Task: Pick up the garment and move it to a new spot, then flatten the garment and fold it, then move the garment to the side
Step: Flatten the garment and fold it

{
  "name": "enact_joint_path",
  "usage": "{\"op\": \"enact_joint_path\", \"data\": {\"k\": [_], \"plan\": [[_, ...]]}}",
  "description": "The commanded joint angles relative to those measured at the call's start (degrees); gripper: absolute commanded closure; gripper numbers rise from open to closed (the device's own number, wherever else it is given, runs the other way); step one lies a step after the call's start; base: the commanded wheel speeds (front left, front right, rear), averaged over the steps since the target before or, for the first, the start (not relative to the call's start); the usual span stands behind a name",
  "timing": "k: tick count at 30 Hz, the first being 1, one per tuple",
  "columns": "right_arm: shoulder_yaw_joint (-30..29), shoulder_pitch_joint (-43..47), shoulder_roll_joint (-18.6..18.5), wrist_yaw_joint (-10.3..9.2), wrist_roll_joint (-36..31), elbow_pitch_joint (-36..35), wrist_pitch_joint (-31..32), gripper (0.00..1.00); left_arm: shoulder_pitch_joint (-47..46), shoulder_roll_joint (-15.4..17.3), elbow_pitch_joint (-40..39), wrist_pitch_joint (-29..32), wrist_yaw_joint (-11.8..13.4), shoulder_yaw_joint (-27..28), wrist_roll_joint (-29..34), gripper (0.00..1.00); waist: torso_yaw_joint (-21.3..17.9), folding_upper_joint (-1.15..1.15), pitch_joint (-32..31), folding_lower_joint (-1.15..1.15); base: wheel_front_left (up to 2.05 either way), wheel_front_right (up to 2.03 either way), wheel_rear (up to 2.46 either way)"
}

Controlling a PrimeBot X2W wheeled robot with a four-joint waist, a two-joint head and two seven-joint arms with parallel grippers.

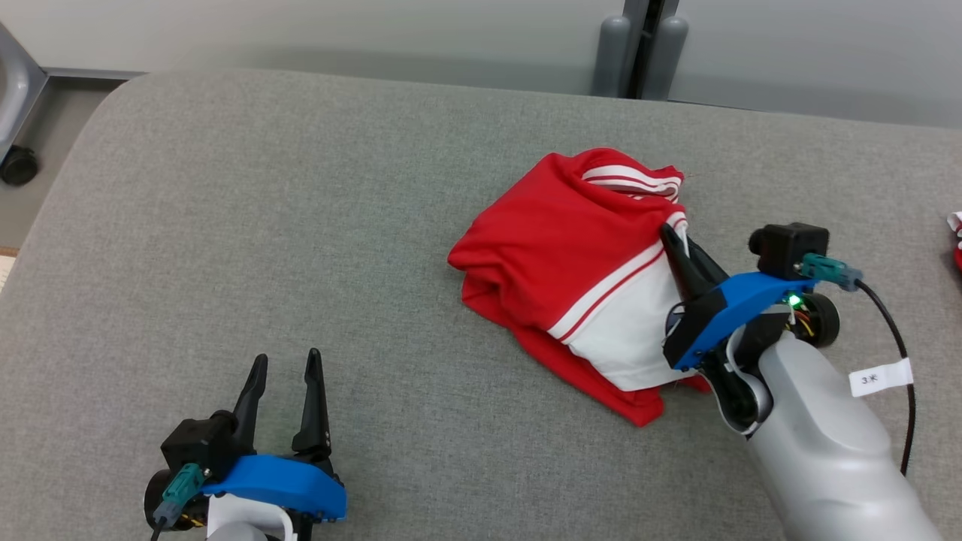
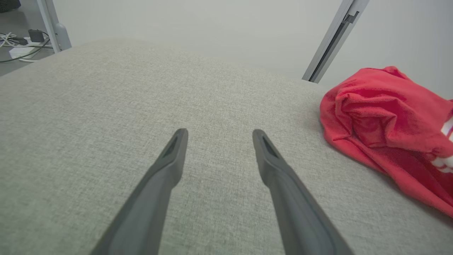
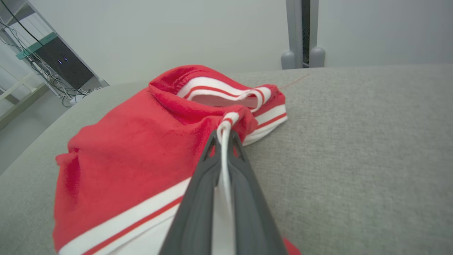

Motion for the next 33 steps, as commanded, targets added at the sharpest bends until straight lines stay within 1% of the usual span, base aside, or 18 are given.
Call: {"op": "enact_joint_path", "data": {"k": [1, 6, 11, 12, 17, 22, 23, 24, 25, 27, 29, 33], "plan": [[2.11, -1.43, -0.34, 0.01, -0.29, -0.90, -1.71, 1.00, -0.15, -0.02, 0.28, -0.16, -0.30, 0.14, 0.39, 0.00, -0.33, 0.00, -0.61, -0.01, 0.00, 0.00, 0.00], [8.89, -2.58, 1.47, 0.01, 0.63, -4.41, -3.95, 1.00, 0.57, -0.10, 0.52, -0.16, -0.41, 0.65, 0.49, 0.00, -0.48, 0.00, -2.27, -0.01, 0.00, 0.00, 0.00], [18.73, -2.63, 2.98, 0.00, 2.88, -8.51, -2.90, 1.00, 1.47, 0.39, -0.47, -0.16, 0.16, 3.19, 0.10, 0.00, -0.06, 0.00, -3.90, -0.01, 0.00, 0.00, 0.00], [18.73, -2.63, 2.98, 0.00, 2.88, -8.51, -2.90, 1.00, 1.47, 0.39, -0.47, -0.16, 0.16, 3.19, 0.10, 0.00, -0.06, 0.00, -3.90, -0.01, 0.00, 0.00, 0.00], [30.38, -1.32, 3.34, 0.01, 8.34, -12.10, -1.21, 1.00, 1.96, 0.89, -1.34, -0.16, 0.45, 6.07, -0.40, 0.00, 0.90, 0.00, -4.81, -0.01, 0.00, 0.00, 0.00], [40.05, -0.98, 3.26, 0.00, 13.51, -12.06, -0.64, 1.00, 2.38, 0.98, -1.81, -0.16, 0.47, 8.02, -0.44, 0.00, 2.12, 0.00, -4.88, -0.01, 0.00, 0.00, 0.00], [41.67, -1.03, 3.27, 0.00, 14.04, -11.43, -0.52, 0.87, 2.29, 0.94, -1.77, -0.16, 0.35, 8.14, -0.42, 0.00, 2.36, 0.00, -4.83, -0.01, 0.00, 0.00, 0.00], [43.42, -1.23, 3.29, 0.01, 14.07, -10.96, -0.32, 0.53, 2.20, 0.88, -1.73, -0.16, 0.24, 8.31, -0.35, 0.00, 2.57, 0.00, -4.77, -0.01, 0.00, 0.00, 0.00], [44.51, -1.64, 3.29, 0.00, 13.80, -10.38, -0.79, 0.00, 2.10, 0.82, -1.69, -0.16, 0.15, 8.47, -0.26, 0.00, 2.70, 0.00, -4.70, -0.01, 0.00, 0.00, 0.00], [46.46, -2.02, 3.30, 0.00, 13.35, -9.58, -1.57, 0.00, 1.97, 0.65, -1.64, -0.16, 0.10, 8.72, -0.11, 0.00, 2.86, 0.00, -4.57, -0.01, 0.00, 0.00, 0.00], [47.11, -1.93, 3.28, 0.00, 13.89, -9.23, -2.48, 0.00, 2.15, 0.44, -1.52, -0.16, -0.01, 8.93, 0.03, 0.00, 2.70, 0.00, -4.53, -0.01, 0.00, 0.00, 0.00], [45.68, -2.96, 3.28, 0.00, 12.47, -7.68, -5.77, 0.00, 2.65, 0.10, -1.32, -0.16, -0.25, 9.00, 0.11, 0.00, 1.38, 0.00, -4.87, -0.01, 0.00, 0.00, 0.00]]}}
